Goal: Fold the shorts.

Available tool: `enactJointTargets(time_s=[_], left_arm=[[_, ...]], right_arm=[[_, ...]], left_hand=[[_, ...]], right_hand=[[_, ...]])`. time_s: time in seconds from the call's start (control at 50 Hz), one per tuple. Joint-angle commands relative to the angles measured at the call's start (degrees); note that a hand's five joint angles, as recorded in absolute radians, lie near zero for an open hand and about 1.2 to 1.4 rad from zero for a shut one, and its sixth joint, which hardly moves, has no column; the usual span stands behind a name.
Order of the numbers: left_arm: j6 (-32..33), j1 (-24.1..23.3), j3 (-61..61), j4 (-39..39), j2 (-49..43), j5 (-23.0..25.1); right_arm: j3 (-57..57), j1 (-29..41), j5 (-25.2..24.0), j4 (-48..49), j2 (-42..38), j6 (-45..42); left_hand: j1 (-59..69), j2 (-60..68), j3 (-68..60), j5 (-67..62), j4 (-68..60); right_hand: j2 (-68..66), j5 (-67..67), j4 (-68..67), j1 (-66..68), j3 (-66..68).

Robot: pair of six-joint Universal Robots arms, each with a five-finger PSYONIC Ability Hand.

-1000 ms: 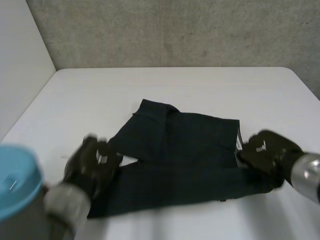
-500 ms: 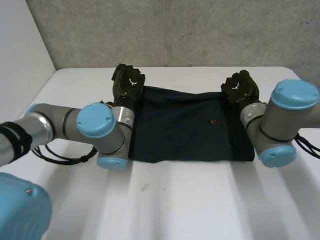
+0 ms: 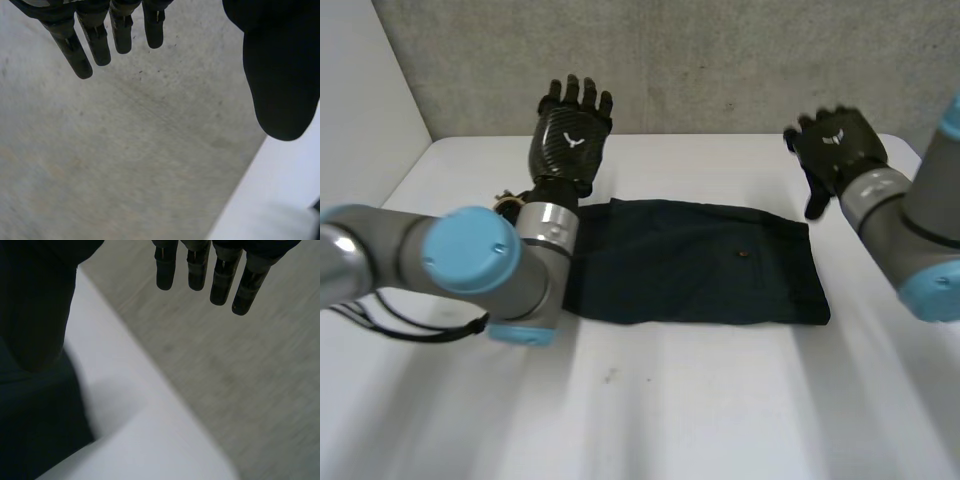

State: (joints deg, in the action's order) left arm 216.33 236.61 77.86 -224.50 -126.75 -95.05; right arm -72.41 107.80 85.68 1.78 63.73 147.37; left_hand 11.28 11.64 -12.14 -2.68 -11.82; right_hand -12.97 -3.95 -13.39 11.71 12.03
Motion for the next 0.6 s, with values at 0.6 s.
enactJointTargets(time_s=[0.6], left_arm=[[-34.3, 0.9, 15.7, 33.8, 14.2, 0.1]], right_arm=[[-20.5, -8.3, -7.5, 7.7, -3.3, 5.4]], left_hand=[[0.1, -0.2, 0.7, 1.3, 0.4]], right_hand=[[-67.0, -66.1, -66.6, 68.3, 68.0]])
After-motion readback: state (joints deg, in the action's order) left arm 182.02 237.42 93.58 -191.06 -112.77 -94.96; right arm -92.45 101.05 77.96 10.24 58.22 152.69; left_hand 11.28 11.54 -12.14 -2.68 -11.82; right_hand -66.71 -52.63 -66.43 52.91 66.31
